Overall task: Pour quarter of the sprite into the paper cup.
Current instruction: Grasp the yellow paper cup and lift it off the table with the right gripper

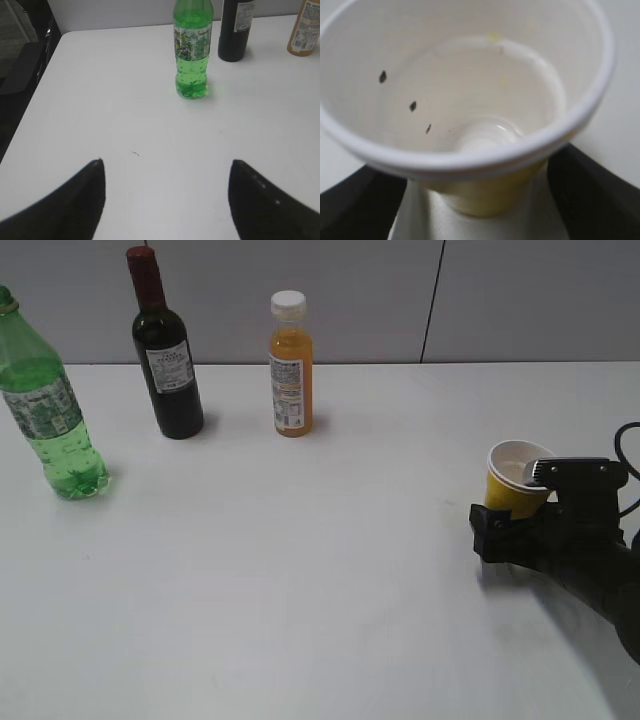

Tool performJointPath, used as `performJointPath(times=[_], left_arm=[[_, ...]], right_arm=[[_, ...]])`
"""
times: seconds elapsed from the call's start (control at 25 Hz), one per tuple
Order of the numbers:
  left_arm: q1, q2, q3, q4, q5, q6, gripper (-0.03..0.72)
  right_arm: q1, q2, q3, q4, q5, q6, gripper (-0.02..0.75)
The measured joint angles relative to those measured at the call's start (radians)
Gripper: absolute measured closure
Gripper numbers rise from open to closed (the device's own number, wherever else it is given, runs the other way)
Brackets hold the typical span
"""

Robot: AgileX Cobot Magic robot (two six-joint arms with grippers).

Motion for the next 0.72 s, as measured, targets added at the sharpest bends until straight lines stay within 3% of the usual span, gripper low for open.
performJointPath(times=[0.56,0.72], left_arm=[[0.0,0.0,0.0,0.0,0.0,0.0,0.106],[0.0,0.0,0.0,0.0,0.0,0.0,0.106]], right_arm=[[0.0,0.07,-0.067,0.001,-0.05,-0.005,0.085],[0.0,0.078,-0.075,0.003,-0.064,-0.004,0.136]])
